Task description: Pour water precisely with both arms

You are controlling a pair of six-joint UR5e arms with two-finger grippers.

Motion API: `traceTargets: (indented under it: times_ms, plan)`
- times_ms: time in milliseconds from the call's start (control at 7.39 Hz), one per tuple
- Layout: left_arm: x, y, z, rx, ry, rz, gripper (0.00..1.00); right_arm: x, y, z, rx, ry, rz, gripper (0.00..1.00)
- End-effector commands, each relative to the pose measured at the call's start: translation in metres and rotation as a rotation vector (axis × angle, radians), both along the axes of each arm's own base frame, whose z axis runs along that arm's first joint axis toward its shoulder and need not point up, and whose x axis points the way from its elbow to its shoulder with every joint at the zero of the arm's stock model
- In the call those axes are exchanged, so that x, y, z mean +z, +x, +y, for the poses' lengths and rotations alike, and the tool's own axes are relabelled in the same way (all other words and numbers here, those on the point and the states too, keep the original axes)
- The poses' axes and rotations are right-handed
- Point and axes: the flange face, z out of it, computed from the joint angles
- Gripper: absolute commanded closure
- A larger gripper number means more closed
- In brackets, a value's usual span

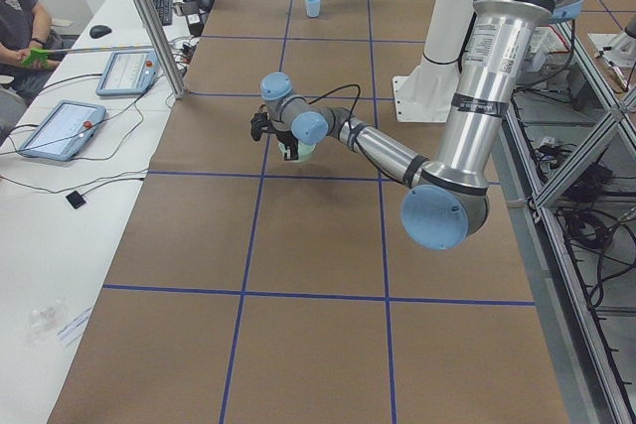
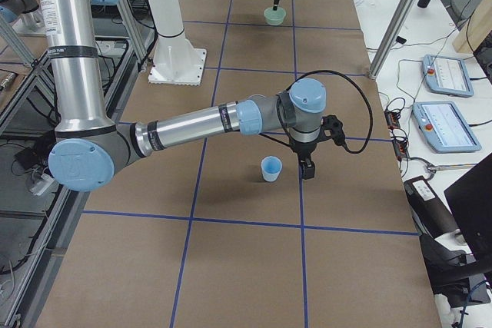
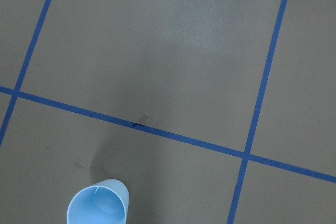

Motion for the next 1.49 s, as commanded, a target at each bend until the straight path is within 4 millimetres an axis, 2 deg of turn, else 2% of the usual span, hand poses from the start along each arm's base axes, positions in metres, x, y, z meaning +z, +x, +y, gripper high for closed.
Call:
traceTargets:
  times_ms: [0,135,541,812,1218,1353]
  plan:
    - [0.082,-0.068,-0.001,0.041,0.027,-0.057,1.00,0.001,-0.001,0.001,0.001,-0.006,-0.003,0.01]
    - [0.105,-0.079,-0.007,0.042,-0.002,-0.061,1.00,0.001,-0.001,0.001,0.000,-0.006,-0.005,0.01]
    - [0.140,-0.088,-0.009,0.047,-0.046,-0.087,1.00,0.000,-0.001,0.002,0.001,-0.003,-0.003,0.01]
    - [0.155,-0.093,-0.003,0.045,-0.071,-0.099,1.00,0.000,-0.001,0.002,0.001,-0.003,-0.003,0.01]
    - [0.165,-0.095,-0.002,0.043,-0.088,-0.107,1.00,0.000,-0.001,0.002,0.001,-0.006,-0.005,0.01]
    - [0.165,-0.097,-0.003,0.039,-0.088,-0.108,0.42,0.000,-0.001,0.002,0.001,-0.006,-0.005,0.01]
